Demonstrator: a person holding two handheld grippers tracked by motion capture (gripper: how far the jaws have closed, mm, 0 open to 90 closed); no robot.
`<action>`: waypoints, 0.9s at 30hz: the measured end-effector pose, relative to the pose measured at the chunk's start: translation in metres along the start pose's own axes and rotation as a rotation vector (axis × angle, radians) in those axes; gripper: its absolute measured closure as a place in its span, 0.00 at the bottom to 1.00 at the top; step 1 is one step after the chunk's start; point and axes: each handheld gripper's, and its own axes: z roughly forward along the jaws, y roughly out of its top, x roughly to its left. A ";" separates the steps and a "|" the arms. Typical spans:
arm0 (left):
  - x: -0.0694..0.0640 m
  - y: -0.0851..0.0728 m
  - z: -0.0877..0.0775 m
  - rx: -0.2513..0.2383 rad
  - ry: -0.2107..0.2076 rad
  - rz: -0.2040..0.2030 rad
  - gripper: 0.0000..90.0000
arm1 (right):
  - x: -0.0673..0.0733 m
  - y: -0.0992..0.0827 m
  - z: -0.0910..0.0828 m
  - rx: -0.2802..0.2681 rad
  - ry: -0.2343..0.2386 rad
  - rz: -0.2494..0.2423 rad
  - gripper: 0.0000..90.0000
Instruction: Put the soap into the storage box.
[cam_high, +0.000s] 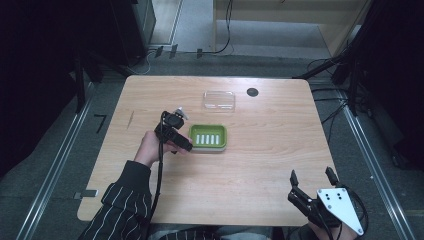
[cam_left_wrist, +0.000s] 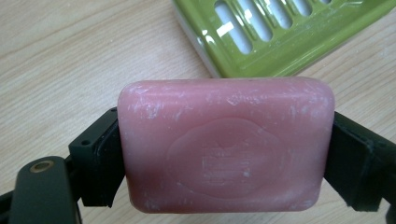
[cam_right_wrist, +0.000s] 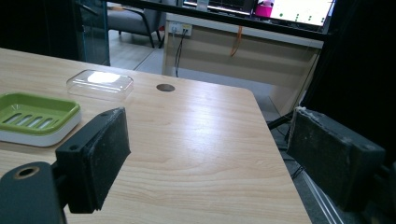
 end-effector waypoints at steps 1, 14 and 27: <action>0.000 0.001 0.000 0.007 -0.002 0.007 0.15 | 0.000 0.000 0.000 0.001 -0.002 0.001 0.14; -0.006 0.013 0.002 -0.015 -0.020 0.010 0.15 | -0.002 -0.001 -0.003 0.008 -0.013 -0.003 0.14; -0.013 0.025 0.002 -0.031 -0.025 0.020 0.15 | -0.005 -0.003 -0.008 0.010 -0.033 -0.003 0.14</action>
